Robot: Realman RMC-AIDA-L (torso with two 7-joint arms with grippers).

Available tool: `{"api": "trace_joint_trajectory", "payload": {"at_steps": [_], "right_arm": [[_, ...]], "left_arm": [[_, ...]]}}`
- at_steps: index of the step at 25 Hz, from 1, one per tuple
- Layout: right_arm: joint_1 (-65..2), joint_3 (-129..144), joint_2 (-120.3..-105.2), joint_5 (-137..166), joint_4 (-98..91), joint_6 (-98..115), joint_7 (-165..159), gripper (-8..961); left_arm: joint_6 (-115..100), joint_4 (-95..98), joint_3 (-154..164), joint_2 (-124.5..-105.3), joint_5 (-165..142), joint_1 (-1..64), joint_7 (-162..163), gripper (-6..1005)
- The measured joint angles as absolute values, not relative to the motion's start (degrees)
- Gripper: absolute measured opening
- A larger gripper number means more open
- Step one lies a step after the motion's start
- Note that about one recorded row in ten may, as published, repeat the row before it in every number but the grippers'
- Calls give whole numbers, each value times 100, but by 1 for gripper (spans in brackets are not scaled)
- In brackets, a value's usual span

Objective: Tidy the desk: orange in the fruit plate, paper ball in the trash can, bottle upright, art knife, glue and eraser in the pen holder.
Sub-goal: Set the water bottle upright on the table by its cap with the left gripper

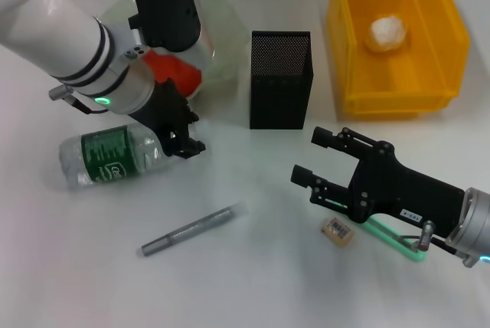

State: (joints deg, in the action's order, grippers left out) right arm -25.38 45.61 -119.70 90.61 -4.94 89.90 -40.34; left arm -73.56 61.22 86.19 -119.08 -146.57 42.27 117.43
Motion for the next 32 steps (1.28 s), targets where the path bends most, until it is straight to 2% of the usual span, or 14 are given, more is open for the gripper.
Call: {"api": "trace_joint_trajectory", "payload": {"at_steps": [10,23,32], "right_arm": [[-2517,4585,-11970,9061,-492,8993,-4034,719],[-2556,4623,-11970,9062,-365,9009,-4034,718],[-2544,4623,-11970,9088,-304,9009,-3995,719]], "left_arm": [[-7801,7819,8264,-11855,-13872,3197,11680,448],[-7934,7916,7187,-11847,-12264,2339,10764,445],[-7948,7848,6651,-11848,-11656,1979,10299,453]]}}
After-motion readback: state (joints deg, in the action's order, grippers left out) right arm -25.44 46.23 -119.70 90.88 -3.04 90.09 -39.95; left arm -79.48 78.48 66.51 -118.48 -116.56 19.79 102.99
